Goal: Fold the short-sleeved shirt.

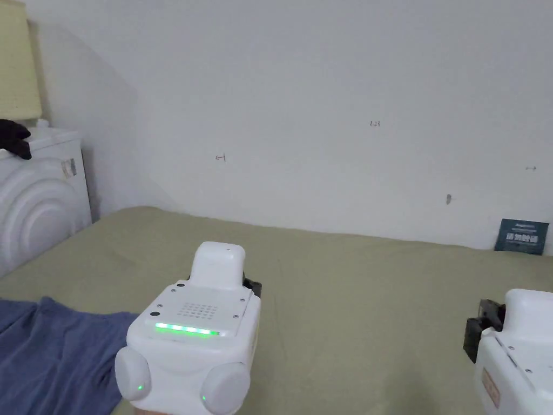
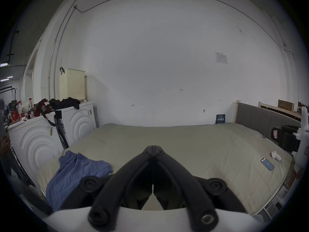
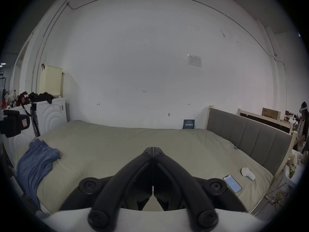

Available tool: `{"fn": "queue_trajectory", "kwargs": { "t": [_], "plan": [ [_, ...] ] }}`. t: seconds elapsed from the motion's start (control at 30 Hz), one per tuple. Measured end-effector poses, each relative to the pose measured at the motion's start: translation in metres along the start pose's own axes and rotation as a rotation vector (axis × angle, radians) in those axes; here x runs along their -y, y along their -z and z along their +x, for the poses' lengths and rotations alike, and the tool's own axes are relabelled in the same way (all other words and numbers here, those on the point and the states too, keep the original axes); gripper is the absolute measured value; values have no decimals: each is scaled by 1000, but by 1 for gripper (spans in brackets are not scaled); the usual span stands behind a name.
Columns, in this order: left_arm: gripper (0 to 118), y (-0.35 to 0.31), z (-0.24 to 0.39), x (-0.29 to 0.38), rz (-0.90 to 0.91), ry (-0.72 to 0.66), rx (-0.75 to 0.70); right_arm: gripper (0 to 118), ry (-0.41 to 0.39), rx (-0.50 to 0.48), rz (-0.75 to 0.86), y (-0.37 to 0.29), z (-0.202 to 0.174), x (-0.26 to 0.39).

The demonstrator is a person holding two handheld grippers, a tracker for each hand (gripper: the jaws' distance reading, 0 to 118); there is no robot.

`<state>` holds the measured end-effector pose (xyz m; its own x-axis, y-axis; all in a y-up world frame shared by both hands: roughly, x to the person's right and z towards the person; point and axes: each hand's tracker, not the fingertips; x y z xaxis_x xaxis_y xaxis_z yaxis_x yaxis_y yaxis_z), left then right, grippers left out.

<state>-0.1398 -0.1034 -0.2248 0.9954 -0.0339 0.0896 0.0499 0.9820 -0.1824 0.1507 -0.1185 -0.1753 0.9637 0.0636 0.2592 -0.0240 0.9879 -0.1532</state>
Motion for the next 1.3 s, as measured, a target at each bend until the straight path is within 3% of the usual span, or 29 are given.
{"fn": "queue_trajectory", "kwargs": {
  "t": [0.2,0.47,0.67,1.03,1.2,1.3],
  "plan": [
    [0,-4,-67,15,-41,-15,-154,1,-20,-125,-45,24,-50,11],
    [0,-62,-204,28,-75,-97,-510,1,-25,-477,-27,33,-185,4],
    [0,-94,-251,34,-118,-79,-673,1,-37,-637,-47,27,-254,13],
    [0,-48,-284,59,-203,-118,-633,1,-83,-677,-84,44,-283,29],
    [0,29,-304,88,-360,-66,-542,1,-100,-673,-155,50,-286,50],
    [0,88,-319,115,-489,-127,-447,1,-80,-665,-236,52,-278,73]
  ]
}}
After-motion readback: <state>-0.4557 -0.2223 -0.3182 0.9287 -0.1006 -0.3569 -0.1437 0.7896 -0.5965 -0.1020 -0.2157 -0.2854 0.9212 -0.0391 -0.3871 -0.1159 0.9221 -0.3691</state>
